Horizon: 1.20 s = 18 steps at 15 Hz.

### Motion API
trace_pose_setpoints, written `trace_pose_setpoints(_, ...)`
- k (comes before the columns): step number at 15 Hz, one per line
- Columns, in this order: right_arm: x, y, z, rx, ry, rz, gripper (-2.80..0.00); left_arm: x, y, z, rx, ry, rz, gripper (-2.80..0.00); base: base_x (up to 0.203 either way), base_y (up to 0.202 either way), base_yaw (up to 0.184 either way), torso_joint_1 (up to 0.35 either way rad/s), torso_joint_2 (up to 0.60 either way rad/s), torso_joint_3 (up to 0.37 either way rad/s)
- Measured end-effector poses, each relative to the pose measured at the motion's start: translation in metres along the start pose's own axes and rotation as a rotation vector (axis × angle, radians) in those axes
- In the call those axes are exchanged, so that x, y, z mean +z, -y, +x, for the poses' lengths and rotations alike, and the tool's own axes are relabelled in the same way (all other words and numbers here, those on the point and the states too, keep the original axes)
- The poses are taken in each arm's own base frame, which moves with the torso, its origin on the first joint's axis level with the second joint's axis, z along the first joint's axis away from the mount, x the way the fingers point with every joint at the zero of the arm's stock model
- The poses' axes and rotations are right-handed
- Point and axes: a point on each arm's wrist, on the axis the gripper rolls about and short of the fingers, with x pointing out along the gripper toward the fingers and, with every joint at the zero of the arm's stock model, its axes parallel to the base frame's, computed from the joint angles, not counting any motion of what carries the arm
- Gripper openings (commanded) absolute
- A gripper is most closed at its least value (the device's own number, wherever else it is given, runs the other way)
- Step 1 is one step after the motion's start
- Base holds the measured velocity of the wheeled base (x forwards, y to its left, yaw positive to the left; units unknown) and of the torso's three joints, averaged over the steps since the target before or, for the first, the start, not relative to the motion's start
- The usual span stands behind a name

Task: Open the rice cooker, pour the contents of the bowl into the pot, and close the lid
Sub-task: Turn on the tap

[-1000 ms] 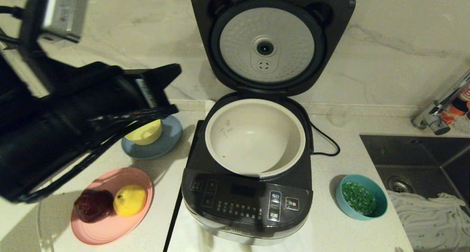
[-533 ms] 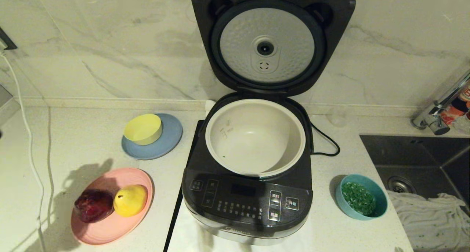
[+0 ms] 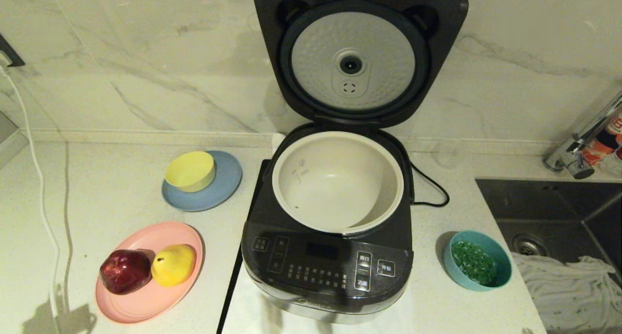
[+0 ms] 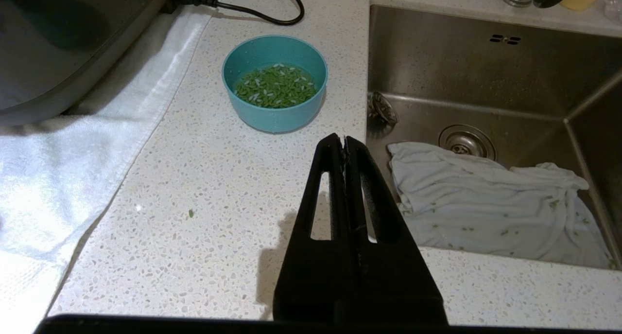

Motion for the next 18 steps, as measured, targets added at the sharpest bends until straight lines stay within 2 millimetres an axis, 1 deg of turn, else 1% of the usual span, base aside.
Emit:
trace_pose_setpoints(2, 0.0, 0.0, 0.0, 0.0, 0.0, 0.0, -2.8, -0.006, -0.002, -0.004, 0.03, 0.005, 0.057, -2.8, 0.0, 0.0, 0.0, 0.0, 0.0, 0.0)
trace_pose_setpoints(4, 0.0, 0.0, 0.0, 0.0, 0.0, -0.001, -2.8, -0.015, -0.005, -0.01, -0.005, 0.02, 0.06, -2.8, 0.0, 0.0, 0.0, 0.0, 0.0, 0.0)
trace_pose_setpoints(5, 0.0, 0.0, 0.0, 0.0, 0.0, 0.0, -2.8, -0.023, -0.007, -0.015, -0.056, 0.031, 0.056, -2.8, 0.0, 0.0, 0.0, 0.0, 0.0, 0.0)
trace_pose_setpoints(7, 0.0, 0.0, 0.0, 0.0, 0.001, -0.001, -2.8, -0.042, -0.007, -0.023, -0.24, 0.026, 0.017, -2.8, 0.0, 0.0, 0.0, 0.0, 0.0, 0.0)
trace_pose_setpoints(9, 0.0, 0.0, 0.0, 0.0, 0.001, -0.002, -2.8, -0.056, -0.004, -0.028, -0.426, -0.039, -0.039, -2.8, 0.0, 0.0, 0.0, 0.0, 0.0, 0.0)
trace_pose_setpoints(10, 0.0, 0.0, 0.0, 0.0, 0.0, 0.0, -2.8, -0.061, -0.003, -0.03, -0.498, -0.072, -0.03, -2.8, 0.0, 0.0, 0.0, 0.0, 0.0, 0.0)
trace_pose_setpoints(12, 0.0, 0.0, 0.0, 0.0, 0.001, 0.0, -2.8, -0.066, -0.002, -0.032, -0.576, -0.089, 0.004, -2.8, 0.0, 0.0, 0.0, 0.0, 0.0, 0.0)
trace_pose_setpoints(14, 0.0, 0.0, 0.0, 0.0, 0.001, 0.0, -2.8, -0.076, -0.002, -0.035, -0.63, -0.162, 0.081, -2.8, 0.0, 0.0, 0.0, 0.0, 0.0, 0.0)
trace_pose_setpoints(18, 0.0, 0.0, 0.0, 0.0, 0.001, 0.0, -2.8, -0.075, -0.002, -0.035, -0.64, -0.155, 0.083, -2.8, 0.0, 0.0, 0.0, 0.0, 0.0, 0.0)
